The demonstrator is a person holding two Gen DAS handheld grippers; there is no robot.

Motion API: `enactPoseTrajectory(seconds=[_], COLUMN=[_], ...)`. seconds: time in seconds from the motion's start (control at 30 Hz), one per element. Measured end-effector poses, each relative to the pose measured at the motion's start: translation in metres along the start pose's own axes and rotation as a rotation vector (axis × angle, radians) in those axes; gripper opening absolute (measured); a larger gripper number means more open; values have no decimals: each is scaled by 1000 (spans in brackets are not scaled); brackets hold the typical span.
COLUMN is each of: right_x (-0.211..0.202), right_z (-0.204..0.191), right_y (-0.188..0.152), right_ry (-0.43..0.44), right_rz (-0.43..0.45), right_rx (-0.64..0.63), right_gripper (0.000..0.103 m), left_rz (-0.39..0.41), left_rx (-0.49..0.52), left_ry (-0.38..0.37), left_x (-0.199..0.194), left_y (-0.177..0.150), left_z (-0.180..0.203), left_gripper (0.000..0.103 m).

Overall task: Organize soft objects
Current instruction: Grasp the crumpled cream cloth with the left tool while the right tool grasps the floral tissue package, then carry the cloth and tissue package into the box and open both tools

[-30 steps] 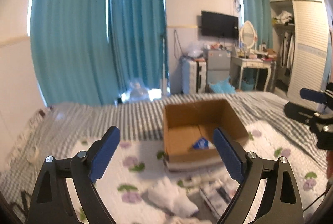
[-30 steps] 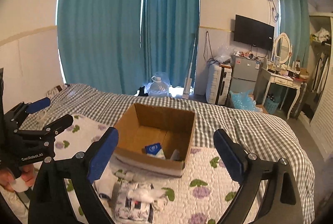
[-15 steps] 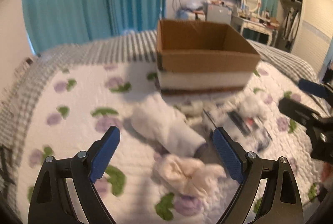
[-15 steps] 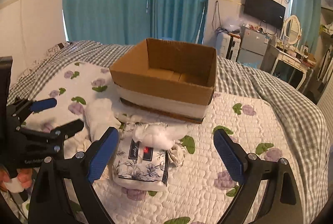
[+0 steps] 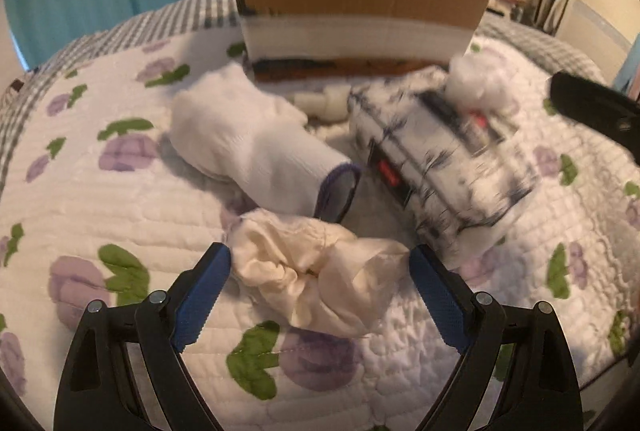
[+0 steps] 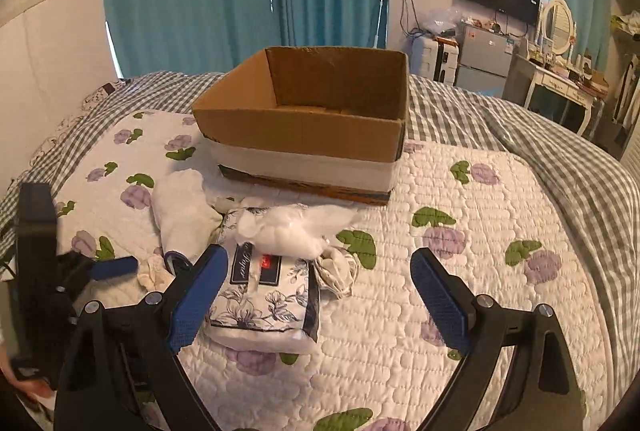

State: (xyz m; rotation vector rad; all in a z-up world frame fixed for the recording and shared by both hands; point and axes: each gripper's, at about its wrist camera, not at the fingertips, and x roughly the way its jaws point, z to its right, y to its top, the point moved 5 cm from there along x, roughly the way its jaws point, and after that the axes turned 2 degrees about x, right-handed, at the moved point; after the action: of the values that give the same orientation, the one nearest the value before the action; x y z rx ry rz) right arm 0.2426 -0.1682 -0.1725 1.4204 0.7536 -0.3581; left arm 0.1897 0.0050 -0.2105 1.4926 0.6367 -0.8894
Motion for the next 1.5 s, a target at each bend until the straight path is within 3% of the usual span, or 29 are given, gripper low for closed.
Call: enactPoseTrajectory(seconds=[0.13, 0.17, 0.27, 0.37, 0.57, 0.83, 1.0, 1.2, 1.5], right_x=[0, 0, 0, 2, 15, 45, 54, 25, -51], right_z=[-4, -5, -9, -13, -35, -54, -47, -40, -25], right_y=[-6, -7, -12, -19, -36, -55, -55, -42, 3], right_ry=[7, 7, 10, 16, 43, 8, -5, 97, 161], right_rz=[-9, -10, -20, -33, -67, -103, -120, -67, 97], right_rx=[-4, -6, -13, -13, -68, -101, -46, 15, 69], right_gripper=[93, 93, 93, 93, 93, 93, 79, 69, 68], left_rz=[-40, -42, -39, -34, 29, 76, 79, 121, 217], left_rx=[34, 44, 46, 12, -31, -57, -40, -36, -32], left_ry=[-3, -1, 2, 38, 65, 31, 36, 30, -7], left_x=[11, 11, 9, 7, -14, -30, -30, -50, -99], left_y=[-5, -6, -6, -2, 2, 9, 21, 26, 49], left_z=[6, 7, 6, -8, -24, -30, -25, -21, -13], left_gripper=[86, 69, 42, 32, 32, 32, 32, 32, 32])
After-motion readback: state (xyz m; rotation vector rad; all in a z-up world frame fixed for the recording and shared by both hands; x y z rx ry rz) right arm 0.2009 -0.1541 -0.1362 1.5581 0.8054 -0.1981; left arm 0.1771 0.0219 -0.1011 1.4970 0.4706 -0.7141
